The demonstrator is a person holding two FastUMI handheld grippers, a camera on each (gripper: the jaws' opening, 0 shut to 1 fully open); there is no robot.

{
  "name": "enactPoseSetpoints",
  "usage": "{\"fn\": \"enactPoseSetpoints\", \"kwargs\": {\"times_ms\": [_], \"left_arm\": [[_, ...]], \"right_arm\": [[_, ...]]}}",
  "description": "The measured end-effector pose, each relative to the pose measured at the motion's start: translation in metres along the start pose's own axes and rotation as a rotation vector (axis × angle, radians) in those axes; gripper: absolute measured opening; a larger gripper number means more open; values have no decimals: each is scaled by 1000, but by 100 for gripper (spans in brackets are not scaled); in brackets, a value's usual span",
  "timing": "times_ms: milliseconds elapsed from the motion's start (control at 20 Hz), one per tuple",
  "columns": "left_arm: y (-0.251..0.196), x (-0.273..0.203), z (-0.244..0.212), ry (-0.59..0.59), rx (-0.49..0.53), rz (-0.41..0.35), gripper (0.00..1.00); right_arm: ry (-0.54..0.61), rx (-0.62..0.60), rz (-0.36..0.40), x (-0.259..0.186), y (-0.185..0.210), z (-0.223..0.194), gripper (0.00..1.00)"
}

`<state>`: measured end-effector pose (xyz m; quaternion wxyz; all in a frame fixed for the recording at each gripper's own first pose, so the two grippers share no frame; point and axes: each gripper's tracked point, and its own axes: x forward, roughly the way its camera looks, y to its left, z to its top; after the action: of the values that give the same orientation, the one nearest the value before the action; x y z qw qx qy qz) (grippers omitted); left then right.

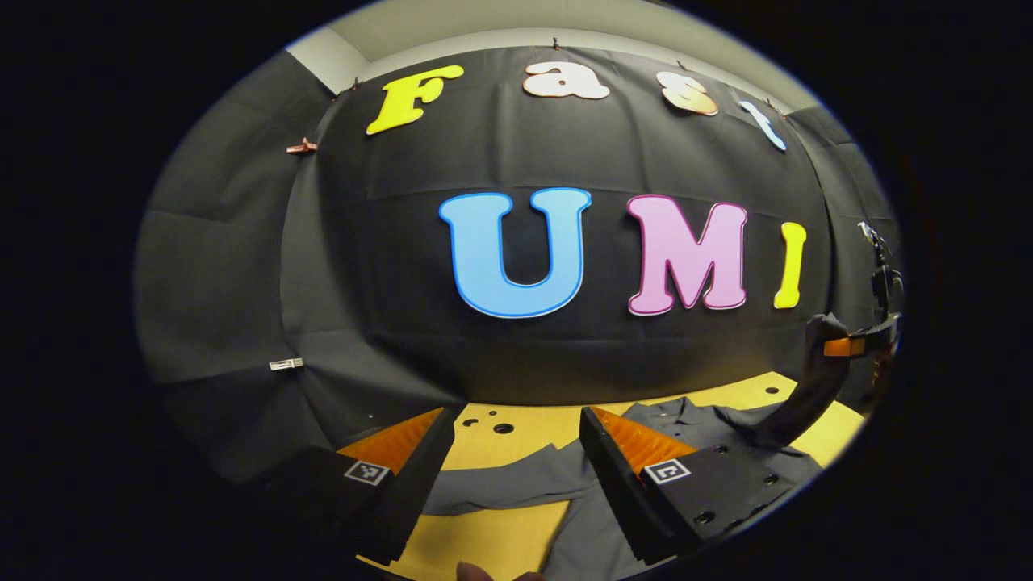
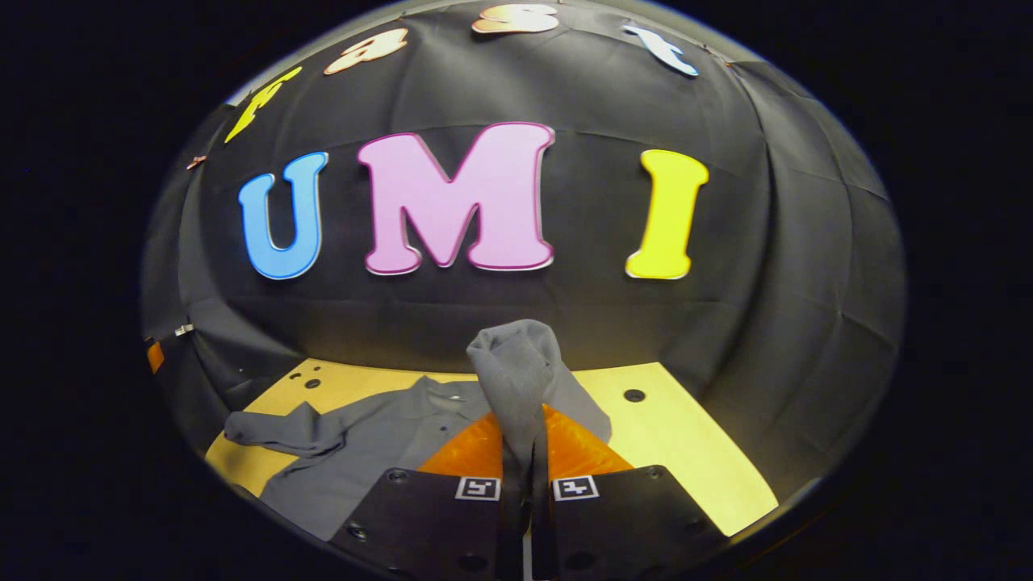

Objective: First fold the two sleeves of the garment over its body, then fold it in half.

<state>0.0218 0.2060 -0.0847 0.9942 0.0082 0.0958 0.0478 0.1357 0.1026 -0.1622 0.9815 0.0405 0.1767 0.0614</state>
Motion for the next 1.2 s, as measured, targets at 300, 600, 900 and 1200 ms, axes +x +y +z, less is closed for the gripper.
{"fn": "enactPoseSetpoints", "kwargs": {"times_ms": [300,600,900,1200], "left_arm": [[40,12,-21,26,-2,24,99],[73,25,-56,87,-24,67,99],[102,32,-88,142,-25,105,98],[109,41,-106,185,-23,112,98]], "right_arm": [[97,-46,80,37,87,-49,9],[237,-78,123,60,144,-117,9],[372,-154,158,78,180,-183,9],[482,-170,184,81,200,-226,13]]}}
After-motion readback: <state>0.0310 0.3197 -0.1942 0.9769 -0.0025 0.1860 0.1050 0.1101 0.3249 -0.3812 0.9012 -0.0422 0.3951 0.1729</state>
